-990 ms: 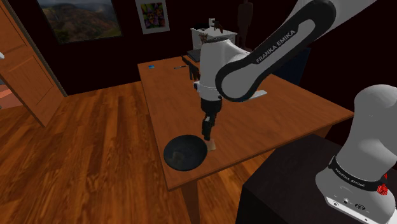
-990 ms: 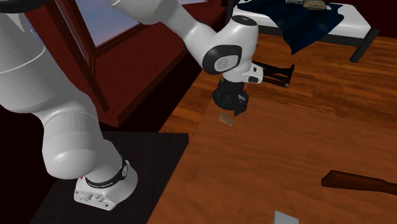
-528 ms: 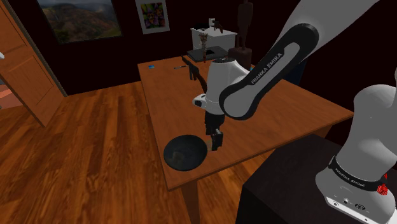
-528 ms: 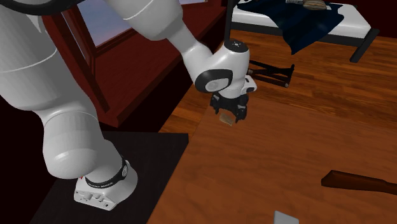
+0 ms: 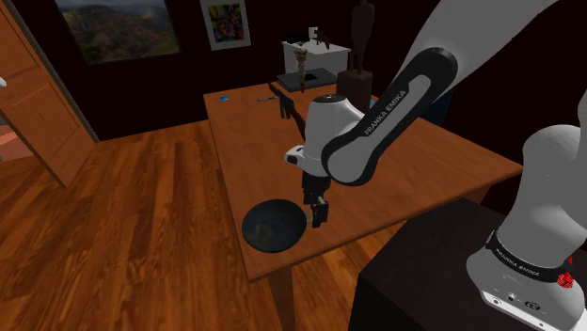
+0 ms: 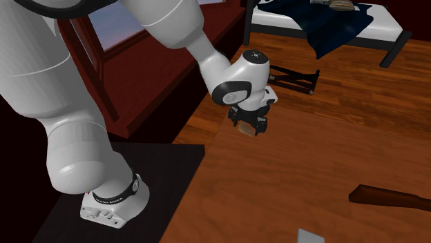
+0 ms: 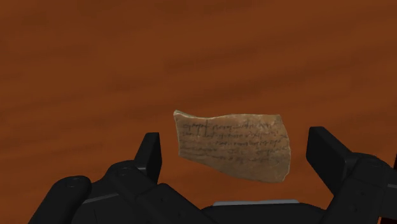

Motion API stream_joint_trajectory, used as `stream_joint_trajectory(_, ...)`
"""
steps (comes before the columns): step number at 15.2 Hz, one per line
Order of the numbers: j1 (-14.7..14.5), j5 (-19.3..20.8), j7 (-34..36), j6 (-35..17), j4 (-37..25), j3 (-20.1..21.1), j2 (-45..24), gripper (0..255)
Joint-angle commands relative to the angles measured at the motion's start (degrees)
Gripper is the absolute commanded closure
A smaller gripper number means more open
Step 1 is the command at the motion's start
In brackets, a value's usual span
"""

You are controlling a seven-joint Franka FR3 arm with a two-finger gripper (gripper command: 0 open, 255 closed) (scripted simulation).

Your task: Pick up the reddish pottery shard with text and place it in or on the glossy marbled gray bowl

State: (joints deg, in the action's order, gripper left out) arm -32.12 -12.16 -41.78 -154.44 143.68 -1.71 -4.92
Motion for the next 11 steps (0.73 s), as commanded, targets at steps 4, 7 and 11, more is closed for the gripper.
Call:
stream_joint_trajectory(4,0.0,0.0,0.0,0.0,0.0,0.0,0.0,255)
stream_joint_trajectory(7,0.0,0.0,0.0,-0.1,0.1,0.0,0.0,255)
stream_joint_trajectory(11,-0.1,0.0,0.1,-0.1,0.0,0.1,-0.1,255)
